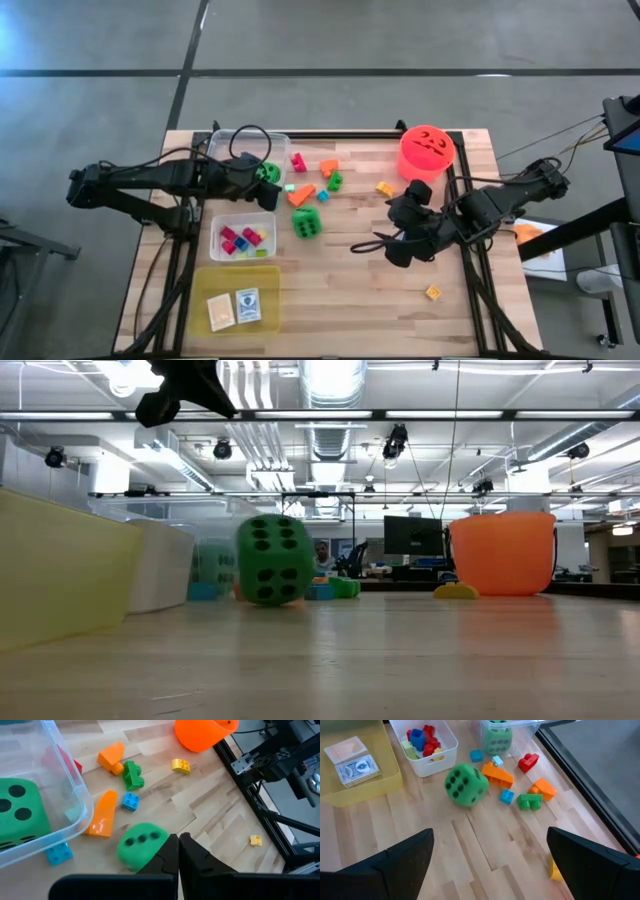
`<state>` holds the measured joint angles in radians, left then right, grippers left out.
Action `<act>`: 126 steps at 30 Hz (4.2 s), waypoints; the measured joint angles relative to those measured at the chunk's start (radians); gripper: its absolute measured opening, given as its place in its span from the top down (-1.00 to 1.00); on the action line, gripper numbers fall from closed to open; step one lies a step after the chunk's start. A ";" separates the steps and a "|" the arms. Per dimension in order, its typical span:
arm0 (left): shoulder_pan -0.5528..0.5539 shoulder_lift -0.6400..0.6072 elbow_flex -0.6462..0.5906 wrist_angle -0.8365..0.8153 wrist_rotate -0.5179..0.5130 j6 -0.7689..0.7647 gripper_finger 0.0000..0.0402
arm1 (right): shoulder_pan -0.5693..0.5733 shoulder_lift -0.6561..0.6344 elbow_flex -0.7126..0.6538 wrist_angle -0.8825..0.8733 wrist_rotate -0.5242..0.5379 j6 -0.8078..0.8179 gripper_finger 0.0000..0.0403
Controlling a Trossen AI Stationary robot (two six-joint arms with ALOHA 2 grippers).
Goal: Pick & Place Toys
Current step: Put the green dice into the transparent bin
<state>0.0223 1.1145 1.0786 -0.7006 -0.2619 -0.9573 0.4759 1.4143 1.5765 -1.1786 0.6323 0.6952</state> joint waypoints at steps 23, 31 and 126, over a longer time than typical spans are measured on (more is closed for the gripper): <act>-0.024 0.272 0.000 0.316 0.169 0.132 0.29 | -0.003 0.000 -0.016 0.001 -0.003 0.019 -0.90; -0.024 0.340 0.000 0.378 0.243 0.122 -0.39 | -0.003 0.000 -0.019 -0.023 -0.005 0.064 -0.90; 0.020 0.736 -0.211 1.104 0.326 -0.264 0.94 | -0.179 0.000 -0.055 0.015 -0.144 0.063 -0.90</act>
<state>0.0426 1.8506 0.8673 0.4039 0.0646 -1.2216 0.2970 1.4143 1.5215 -1.1637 0.4885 0.7586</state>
